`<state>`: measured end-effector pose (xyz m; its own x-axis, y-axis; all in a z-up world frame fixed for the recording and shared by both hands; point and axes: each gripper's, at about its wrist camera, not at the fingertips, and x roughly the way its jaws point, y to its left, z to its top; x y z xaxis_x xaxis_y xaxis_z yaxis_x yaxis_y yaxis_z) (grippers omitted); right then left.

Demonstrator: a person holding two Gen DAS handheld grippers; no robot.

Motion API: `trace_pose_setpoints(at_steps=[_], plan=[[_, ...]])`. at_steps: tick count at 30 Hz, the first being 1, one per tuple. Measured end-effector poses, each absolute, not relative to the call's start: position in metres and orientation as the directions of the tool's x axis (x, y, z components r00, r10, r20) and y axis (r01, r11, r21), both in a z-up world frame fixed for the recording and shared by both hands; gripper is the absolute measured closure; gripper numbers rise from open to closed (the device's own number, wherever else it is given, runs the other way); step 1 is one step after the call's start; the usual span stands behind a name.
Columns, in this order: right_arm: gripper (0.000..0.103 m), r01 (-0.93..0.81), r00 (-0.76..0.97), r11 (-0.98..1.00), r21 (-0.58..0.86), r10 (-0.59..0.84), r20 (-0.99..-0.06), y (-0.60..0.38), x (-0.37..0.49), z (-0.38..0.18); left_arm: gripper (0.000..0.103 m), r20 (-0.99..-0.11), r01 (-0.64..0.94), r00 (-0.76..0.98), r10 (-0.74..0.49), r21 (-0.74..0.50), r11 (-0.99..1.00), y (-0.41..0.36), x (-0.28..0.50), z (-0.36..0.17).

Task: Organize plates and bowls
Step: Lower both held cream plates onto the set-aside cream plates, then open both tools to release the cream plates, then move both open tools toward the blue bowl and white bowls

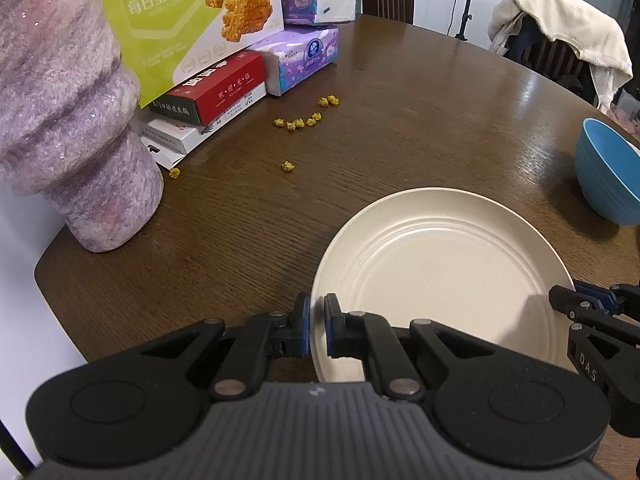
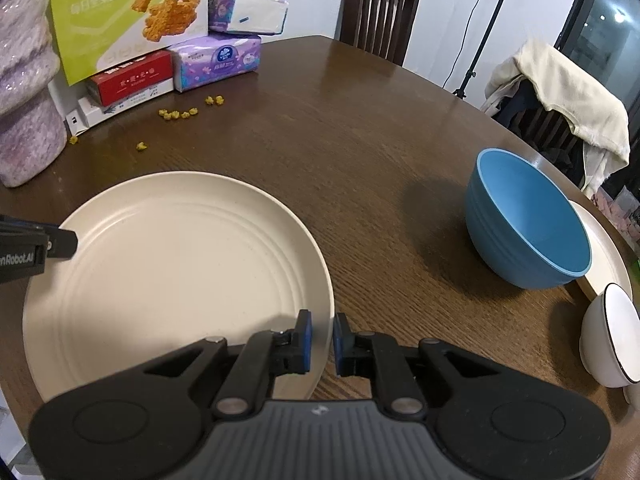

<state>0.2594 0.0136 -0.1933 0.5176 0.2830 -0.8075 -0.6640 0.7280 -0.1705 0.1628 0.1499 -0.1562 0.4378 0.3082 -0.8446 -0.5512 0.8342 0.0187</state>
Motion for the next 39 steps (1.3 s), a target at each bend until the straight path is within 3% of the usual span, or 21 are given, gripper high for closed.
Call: trace_pose_setpoints(at_steps=[10, 13, 15, 16, 17, 19, 21, 22, 26, 31, 33, 39], plan=[[0.092, -0.663, 0.544, 0.721, -0.2, 0.28, -0.791, 0.016, 0.255, -0.196, 0.095, -0.84, -0.55, 0.437, 0.323, 0.035, 0.835, 0.148, 0.164, -0.163], [0.092, -0.661, 0.54, 0.725, -0.193, 0.281, -0.794, 0.016, 0.256, -0.195, 0.091, -0.846, -0.552, 0.441, 0.298, 0.005, 0.834, 0.15, 0.162, -0.163], [0.089, -0.66, 0.519, 0.733, -0.161, 0.291, -0.804, 0.015, 0.259, -0.193, 0.083, -0.846, -0.551, 0.452, 0.283, -0.015, 0.835, 0.151, 0.16, -0.159], [0.084, -0.66, 0.51, 0.738, -0.139, 0.304, -0.805, 0.013, 0.261, -0.191, 0.071, -0.844, -0.547, 0.46, 0.274, -0.026, 0.837, 0.152, 0.159, -0.156], [0.072, -0.661, 0.5, 0.741, -0.118, 0.318, -0.806, 0.011, 0.263, -0.188, 0.057, -0.842, -0.546, 0.465, 0.274, -0.029, 0.837, 0.151, 0.158, -0.153], [0.057, -0.66, 0.487, 0.747, -0.076, 0.348, -0.801, 0.007, 0.266, -0.182, 0.047, -0.83, -0.541, 0.483, 0.278, -0.033, 0.841, 0.15, 0.154, -0.144], [0.053, -0.652, 0.483, 0.757, -0.044, 0.37, -0.794, 0.001, 0.268, -0.174, 0.037, -0.822, -0.532, 0.502, 0.27, -0.048, 0.845, 0.149, 0.151, -0.135], [0.049, -0.648, 0.477, 0.761, -0.022, 0.383, -0.791, -0.003, 0.271, -0.169, 0.023, -0.814, -0.528, 0.516, 0.268, -0.056, 0.847, 0.149, 0.15, -0.13], [0.017, -0.617, 0.472, 0.786, 0.039, 0.41, -0.78, -0.022, 0.277, -0.155, 0.0, -0.771, -0.495, 0.587, 0.247, -0.1, 0.863, 0.143, 0.141, -0.107], [0.01, -0.564, 0.464, 0.819, 0.111, 0.424, -0.778, -0.057, 0.289, -0.137, 0.0, -0.748, -0.435, 0.636, 0.19, -0.144, 0.889, 0.129, 0.141, -0.088], [0.0, -0.535, 0.463, 0.835, 0.128, 0.417, -0.782, -0.072, 0.292, -0.132, 0.0, -0.744, -0.407, 0.647, 0.166, -0.153, 0.901, 0.12, 0.145, -0.082], [0.0, -0.448, 0.485, 0.883, 0.143, 0.374, -0.79, -0.118, 0.295, -0.119, 0.0, -0.728, -0.316, 0.677, 0.108, -0.155, 0.936, 0.09, 0.162, -0.067]])
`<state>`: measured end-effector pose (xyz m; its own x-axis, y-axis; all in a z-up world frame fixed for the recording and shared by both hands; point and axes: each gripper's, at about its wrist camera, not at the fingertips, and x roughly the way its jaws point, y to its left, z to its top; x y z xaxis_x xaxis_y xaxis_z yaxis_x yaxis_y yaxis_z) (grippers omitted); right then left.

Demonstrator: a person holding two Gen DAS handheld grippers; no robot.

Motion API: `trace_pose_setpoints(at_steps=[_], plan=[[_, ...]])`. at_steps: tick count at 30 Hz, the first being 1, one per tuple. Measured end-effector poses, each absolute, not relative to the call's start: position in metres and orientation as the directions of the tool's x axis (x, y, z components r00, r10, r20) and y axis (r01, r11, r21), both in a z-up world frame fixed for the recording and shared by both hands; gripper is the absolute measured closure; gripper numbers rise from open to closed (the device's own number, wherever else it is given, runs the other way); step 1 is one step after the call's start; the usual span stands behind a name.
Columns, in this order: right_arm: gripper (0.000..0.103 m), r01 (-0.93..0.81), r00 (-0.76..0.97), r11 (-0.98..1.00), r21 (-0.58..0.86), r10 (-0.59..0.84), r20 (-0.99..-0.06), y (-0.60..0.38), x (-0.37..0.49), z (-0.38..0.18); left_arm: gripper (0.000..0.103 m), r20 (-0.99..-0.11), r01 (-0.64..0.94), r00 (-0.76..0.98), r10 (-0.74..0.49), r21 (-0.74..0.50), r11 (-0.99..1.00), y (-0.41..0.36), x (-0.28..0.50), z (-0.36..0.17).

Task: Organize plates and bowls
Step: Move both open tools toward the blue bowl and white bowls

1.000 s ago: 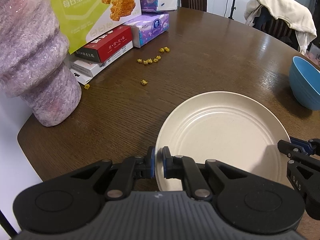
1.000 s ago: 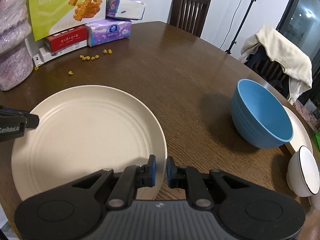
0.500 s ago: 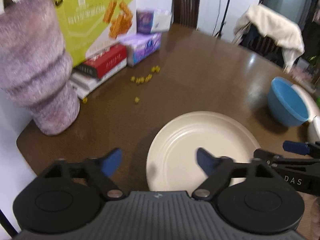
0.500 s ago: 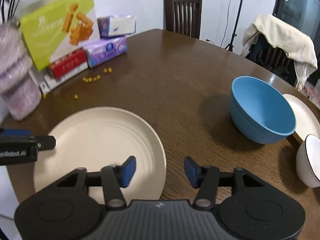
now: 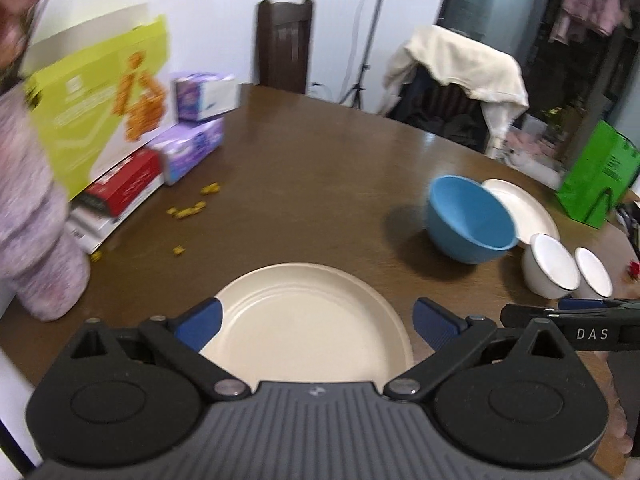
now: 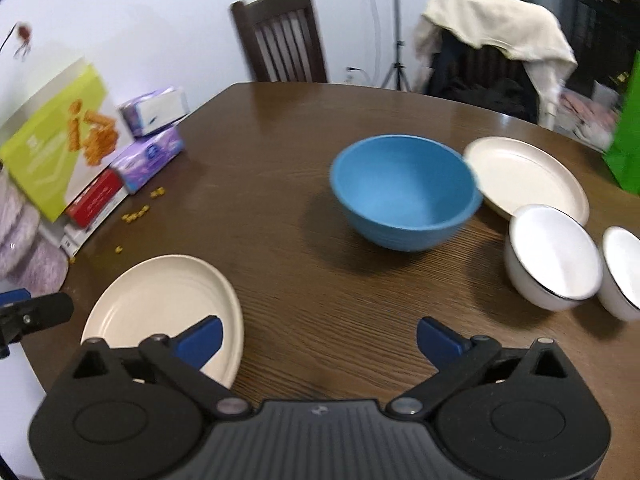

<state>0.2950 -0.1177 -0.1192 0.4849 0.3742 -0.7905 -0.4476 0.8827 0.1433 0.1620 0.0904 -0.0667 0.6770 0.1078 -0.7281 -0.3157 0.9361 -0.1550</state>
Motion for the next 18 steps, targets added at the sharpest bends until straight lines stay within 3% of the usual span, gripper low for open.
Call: trace_pose_setpoints(at_steps=[18], plan=[[0.0, -0.257, 0.597, 0.957, 0.134, 0.266, -0.757, -0.233, 0.311, -0.075, 0.0, -0.687, -0.123, 0.726, -0.015, -0.151, 0.981, 0.012, 0.226, -0.021]])
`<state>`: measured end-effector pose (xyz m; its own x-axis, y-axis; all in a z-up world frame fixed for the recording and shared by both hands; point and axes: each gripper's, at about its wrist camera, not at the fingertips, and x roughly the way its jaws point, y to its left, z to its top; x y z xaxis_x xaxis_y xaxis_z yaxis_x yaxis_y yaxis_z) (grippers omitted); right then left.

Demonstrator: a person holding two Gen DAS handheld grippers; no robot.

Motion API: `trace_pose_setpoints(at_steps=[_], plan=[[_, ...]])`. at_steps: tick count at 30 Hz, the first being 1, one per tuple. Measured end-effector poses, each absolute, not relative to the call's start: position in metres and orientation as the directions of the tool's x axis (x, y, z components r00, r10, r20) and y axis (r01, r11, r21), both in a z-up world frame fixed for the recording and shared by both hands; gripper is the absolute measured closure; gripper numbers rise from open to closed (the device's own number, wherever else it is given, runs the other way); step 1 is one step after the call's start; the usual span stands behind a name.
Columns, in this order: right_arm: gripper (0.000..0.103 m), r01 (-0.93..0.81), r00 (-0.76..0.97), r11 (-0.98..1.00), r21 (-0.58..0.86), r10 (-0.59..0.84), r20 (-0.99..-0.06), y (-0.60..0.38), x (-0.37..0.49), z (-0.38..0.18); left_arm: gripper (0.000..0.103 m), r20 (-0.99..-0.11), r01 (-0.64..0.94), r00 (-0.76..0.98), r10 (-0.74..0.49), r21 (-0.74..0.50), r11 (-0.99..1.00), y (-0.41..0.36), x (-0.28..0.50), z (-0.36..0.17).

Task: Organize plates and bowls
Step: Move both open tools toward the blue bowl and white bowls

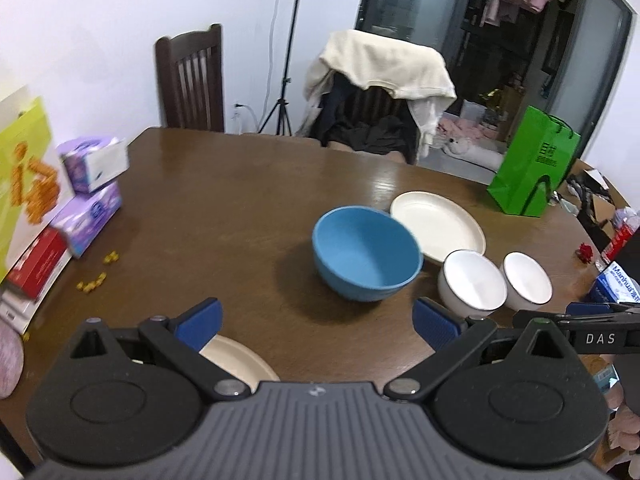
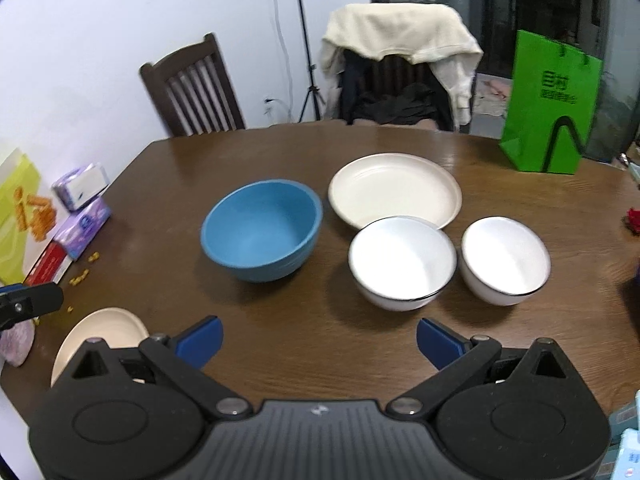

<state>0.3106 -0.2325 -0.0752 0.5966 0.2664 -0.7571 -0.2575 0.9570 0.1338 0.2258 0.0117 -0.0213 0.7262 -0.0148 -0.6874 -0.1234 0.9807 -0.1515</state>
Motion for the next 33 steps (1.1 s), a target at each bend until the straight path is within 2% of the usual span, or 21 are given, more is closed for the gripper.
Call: trace_pose_setpoints(at_steps=[17, 33], plan=[[0.0, -0.195, 0.645, 0.977, 0.083, 0.191, -0.74, -0.292, 0.365, -0.059, 0.0, -0.687, -0.029, 0.724, -0.064, -0.124, 0.992, -0.036, 0.297, -0.005], [0.0, -0.136, 0.631, 0.975, 0.176, 0.222, -0.743, -0.323, 0.425, -0.057, 0.0, -0.695, -0.016, 0.713, -0.088, -0.142, 0.99, -0.066, 0.366, 0.0]])
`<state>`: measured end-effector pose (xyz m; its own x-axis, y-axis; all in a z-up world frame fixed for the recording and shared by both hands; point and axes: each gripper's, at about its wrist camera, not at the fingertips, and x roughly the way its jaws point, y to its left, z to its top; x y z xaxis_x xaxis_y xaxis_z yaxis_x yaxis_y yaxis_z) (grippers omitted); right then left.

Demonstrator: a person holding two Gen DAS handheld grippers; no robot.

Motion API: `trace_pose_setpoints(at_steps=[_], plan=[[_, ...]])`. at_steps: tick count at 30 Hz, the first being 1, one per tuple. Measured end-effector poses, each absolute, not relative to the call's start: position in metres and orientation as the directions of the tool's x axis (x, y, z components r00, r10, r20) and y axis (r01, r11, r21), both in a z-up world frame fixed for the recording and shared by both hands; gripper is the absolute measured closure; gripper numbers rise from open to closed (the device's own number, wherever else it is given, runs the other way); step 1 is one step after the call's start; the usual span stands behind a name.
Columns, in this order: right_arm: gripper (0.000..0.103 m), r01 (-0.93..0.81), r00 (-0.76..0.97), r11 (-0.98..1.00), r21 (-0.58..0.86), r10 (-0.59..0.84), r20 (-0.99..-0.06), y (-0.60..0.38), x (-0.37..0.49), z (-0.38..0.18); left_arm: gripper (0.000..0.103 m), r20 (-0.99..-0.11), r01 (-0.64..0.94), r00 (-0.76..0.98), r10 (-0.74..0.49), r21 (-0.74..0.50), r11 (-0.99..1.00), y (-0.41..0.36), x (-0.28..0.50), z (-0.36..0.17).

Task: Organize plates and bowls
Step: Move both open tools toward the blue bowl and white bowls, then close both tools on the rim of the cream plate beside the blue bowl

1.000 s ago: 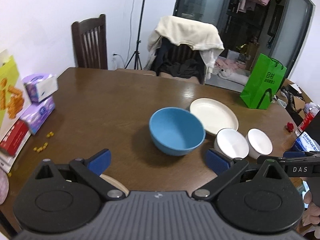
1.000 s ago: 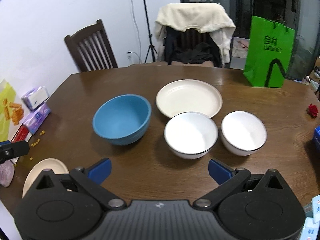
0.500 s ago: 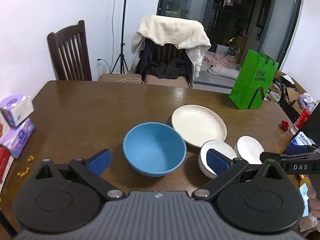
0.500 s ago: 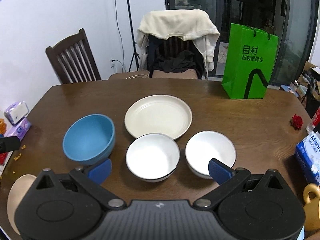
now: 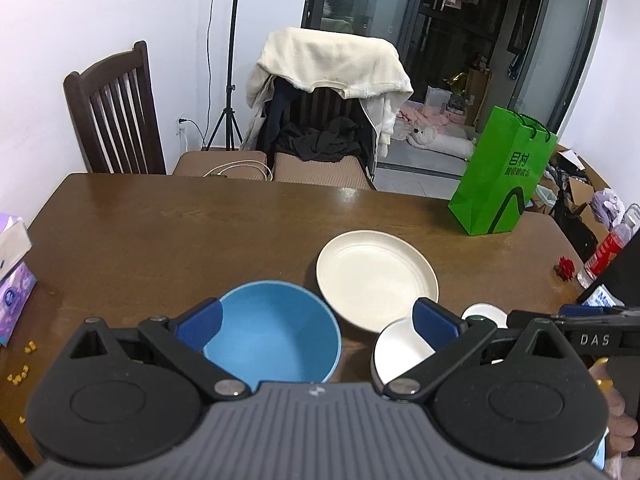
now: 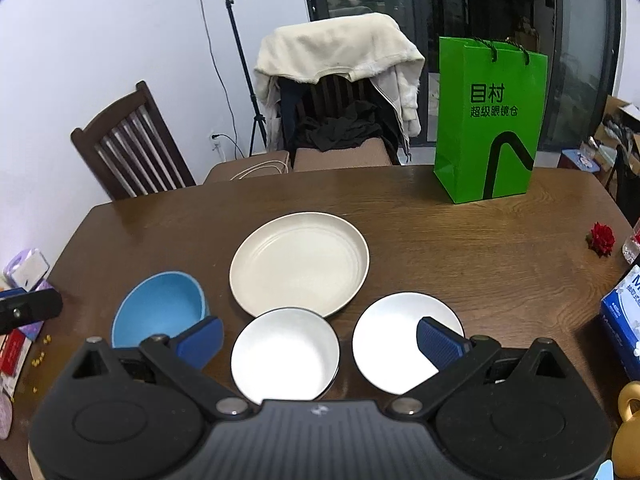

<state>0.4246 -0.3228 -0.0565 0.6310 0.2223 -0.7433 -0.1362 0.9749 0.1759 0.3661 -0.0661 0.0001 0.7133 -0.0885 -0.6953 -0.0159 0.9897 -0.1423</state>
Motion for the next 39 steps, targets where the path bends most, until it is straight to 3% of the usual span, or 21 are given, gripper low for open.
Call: trace_pose_setpoints(at_steps=[33, 39], plan=[[0.005, -0.083, 0.58, 0.983, 0.162, 0.18, -0.795, -0.332, 0.549, -0.092, 0.0, -0.762, -0.095, 0.647, -0.015, -0.1, 0.99, -0.088, 0.513, -0.039], [0.012, -0.078, 0.559, 0.984, 0.157, 0.174, -0.811, -0.333, 0.569, -0.108, 0.0, -0.788, -0.112, 0.616, -0.004, -0.092, 0.989, -0.089, 0.533, -0.061]])
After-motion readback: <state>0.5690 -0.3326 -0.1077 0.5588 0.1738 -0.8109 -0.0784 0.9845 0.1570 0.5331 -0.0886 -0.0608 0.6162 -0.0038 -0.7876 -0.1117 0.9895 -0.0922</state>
